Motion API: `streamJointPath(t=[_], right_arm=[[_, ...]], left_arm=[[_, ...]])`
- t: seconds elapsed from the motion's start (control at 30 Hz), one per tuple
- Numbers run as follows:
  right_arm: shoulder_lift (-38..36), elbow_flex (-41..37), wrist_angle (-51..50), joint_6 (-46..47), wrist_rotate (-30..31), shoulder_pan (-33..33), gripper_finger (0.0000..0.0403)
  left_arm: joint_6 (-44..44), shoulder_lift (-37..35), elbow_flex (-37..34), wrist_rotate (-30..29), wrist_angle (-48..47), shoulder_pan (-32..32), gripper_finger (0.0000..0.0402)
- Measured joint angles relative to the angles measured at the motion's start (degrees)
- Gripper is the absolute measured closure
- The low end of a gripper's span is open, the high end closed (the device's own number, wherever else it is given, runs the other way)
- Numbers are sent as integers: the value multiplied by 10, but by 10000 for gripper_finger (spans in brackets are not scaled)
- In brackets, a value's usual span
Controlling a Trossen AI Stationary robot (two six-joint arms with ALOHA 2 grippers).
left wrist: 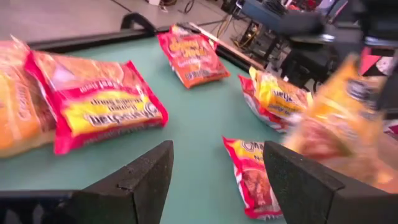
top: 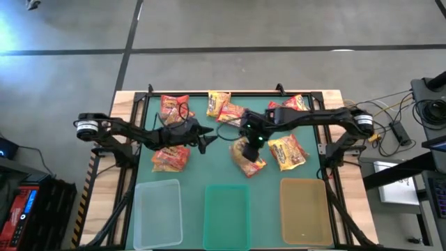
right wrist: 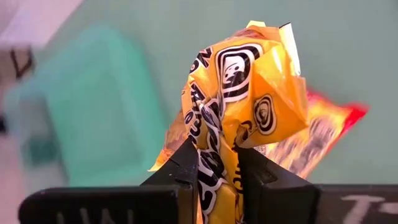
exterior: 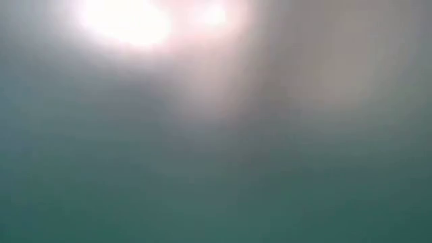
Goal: Sort Maruchan noodles
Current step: Put the yellow noodle pack into the orange bin
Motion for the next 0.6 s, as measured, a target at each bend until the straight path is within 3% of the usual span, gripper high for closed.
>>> streamJointPath(t=[0.17,0.4,0.6], right_arm=[[-49,0,-63,-4,-28,56,355],[-91,0,-70,89,-34,179,355],[-90,0,-180,186,35,283,355]], left_arm=[[4,0,0,0,-11,1,169],[1,2,0,1,-34,1,169],[-4,2,0,2,-33,1,169]])
